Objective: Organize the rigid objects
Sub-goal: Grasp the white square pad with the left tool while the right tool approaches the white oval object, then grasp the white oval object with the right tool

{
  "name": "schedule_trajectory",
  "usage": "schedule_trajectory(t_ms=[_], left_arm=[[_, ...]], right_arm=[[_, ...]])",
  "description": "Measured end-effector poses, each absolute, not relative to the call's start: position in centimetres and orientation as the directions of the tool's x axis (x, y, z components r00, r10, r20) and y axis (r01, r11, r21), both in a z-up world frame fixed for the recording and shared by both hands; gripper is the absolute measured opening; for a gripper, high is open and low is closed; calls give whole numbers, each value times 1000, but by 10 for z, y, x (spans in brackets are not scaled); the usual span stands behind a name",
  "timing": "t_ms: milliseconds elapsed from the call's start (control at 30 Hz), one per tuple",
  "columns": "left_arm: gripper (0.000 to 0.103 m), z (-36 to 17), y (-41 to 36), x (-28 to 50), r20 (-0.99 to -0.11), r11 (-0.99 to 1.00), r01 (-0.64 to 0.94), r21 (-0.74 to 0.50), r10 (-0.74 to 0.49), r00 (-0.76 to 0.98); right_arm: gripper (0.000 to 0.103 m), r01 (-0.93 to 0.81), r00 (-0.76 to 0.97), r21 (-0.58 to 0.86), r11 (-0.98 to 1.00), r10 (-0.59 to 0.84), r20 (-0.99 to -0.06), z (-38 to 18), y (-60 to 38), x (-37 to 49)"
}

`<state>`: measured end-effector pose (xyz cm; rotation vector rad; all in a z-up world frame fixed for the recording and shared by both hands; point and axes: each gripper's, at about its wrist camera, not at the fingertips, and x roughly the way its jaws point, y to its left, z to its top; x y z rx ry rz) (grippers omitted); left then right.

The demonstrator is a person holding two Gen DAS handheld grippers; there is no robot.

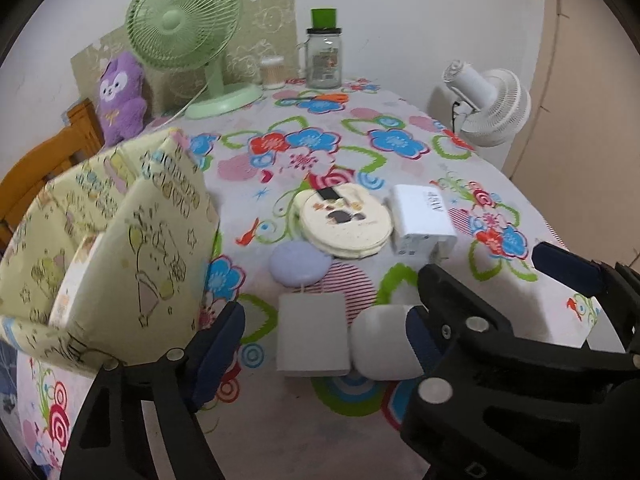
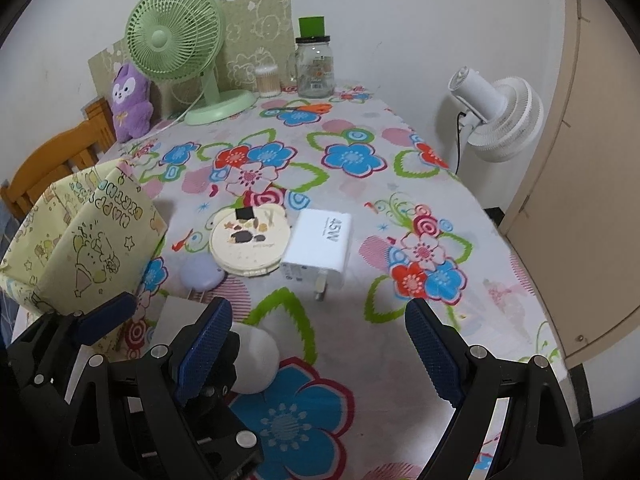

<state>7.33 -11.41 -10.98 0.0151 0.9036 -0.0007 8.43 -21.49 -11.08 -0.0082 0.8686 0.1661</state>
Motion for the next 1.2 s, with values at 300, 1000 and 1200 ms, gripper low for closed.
schedule_trajectory(t_ms=[300,1000,1200], left_arm=[[76,-120,-100,67,-783,1000,6,-31,-28,621],[48,-134,-94,76,-806,999,17,-32,-36,591],[40,-136,-98,76,-788,999,37,-5,-27,615]], right_arm=[[90,-147,616,72,986,148,-774,-122,-204,81],[90,-125,592,49,991,114,-798,-135,-198,89],[90,-107,589,62,992,113,-800,-137,-203,88]])
